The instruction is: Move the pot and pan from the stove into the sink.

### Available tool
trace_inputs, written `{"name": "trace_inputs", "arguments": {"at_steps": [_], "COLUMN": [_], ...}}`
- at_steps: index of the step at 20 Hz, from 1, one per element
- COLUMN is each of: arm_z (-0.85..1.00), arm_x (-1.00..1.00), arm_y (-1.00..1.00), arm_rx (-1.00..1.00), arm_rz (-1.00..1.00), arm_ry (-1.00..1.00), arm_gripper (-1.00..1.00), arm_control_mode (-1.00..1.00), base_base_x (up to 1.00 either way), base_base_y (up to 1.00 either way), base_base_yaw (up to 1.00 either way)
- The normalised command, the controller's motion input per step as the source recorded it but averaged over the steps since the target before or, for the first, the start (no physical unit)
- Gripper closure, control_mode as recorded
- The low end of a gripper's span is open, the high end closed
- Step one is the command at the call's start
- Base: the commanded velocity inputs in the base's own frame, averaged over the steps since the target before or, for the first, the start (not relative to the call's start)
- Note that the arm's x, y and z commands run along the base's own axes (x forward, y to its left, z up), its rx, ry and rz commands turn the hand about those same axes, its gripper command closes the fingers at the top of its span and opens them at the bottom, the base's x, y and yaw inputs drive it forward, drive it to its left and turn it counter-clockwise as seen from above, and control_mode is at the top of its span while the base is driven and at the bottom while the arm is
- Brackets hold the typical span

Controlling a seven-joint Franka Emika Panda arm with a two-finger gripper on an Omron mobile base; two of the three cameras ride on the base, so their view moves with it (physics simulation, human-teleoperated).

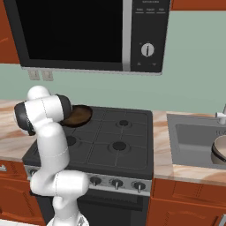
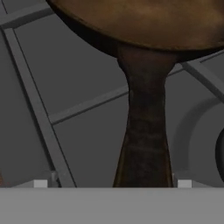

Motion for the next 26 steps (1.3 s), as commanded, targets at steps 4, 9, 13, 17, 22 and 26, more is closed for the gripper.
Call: {"name": "trace_inputs", "arguments": {"at_steps": [4, 9, 13, 17, 22, 26], "arm_z": [0.00, 0.05, 0.47, 0.64, 0.72, 0.56], "arm_x": [0.00, 0.00, 0.00, -0.01, -0.22, -0.62], "arm_y": [0.00, 0.00, 0.00, 0.00, 0.00, -0.03], "arm_rx": [0.00, 0.00, 0.04, 0.03, 0.01, 0.00], "arm_rz": [0.00, -0.03, -0.05, -0.04, -0.03, 0.00], "arm_ry": [0.00, 0.00, -0.02, -0.02, -0.02, -0.05], "arm_gripper": [1.00, 1.00, 1.00, 1.00, 1.00, 1.00], "arm_control_mode": [-1.00, -1.00, -1.00, -1.00, -1.00, -1.00], "base_base_x": [0.00, 0.00, 0.00, 0.00, 0.00, 0.00], "base_base_y": [0.00, 0.00, 0.00, 0.00, 0.00, 0.00], "base_base_yaw": [0.00, 0.00, 0.00, 0.00, 0.00, 0.00]}}
